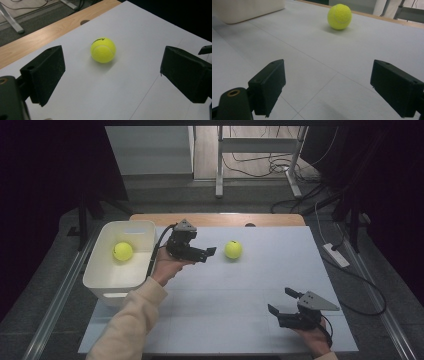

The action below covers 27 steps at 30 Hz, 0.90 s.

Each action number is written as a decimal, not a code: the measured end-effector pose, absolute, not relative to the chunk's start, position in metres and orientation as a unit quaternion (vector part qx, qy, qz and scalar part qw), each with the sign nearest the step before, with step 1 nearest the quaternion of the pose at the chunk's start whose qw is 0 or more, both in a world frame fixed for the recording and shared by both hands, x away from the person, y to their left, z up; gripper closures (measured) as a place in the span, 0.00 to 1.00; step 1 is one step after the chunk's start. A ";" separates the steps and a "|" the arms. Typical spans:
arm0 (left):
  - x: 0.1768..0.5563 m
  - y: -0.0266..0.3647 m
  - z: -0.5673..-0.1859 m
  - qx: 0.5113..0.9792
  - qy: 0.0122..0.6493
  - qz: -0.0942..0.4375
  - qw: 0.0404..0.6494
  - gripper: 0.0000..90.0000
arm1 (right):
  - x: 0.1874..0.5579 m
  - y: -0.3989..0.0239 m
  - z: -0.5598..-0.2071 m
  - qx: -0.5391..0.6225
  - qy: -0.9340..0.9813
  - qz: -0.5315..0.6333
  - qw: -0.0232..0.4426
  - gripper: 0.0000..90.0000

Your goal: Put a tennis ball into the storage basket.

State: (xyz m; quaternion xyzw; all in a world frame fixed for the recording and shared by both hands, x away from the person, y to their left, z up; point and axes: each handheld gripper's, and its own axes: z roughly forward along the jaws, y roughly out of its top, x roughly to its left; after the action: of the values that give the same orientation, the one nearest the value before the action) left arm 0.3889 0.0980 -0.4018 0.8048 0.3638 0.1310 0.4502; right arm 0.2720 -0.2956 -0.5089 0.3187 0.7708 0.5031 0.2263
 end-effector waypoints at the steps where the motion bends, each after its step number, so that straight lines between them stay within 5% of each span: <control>1: 0.389 0.098 -0.402 0.805 0.364 0.131 0.450 0.07 | 0.272 -0.296 -0.509 0.319 0.771 0.503 0.226 0.14; 27: 0.417 0.069 -0.417 0.824 0.356 0.113 0.425 0.07 | 0.272 -0.296 -0.509 0.321 0.770 0.504 0.224 0.14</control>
State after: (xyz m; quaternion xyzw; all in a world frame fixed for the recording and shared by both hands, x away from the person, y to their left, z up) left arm 0.4165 0.0690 -0.4169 0.8244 0.3561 0.1133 0.4251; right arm 0.2720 -0.2957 -0.5093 0.3210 0.7700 0.5039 0.2239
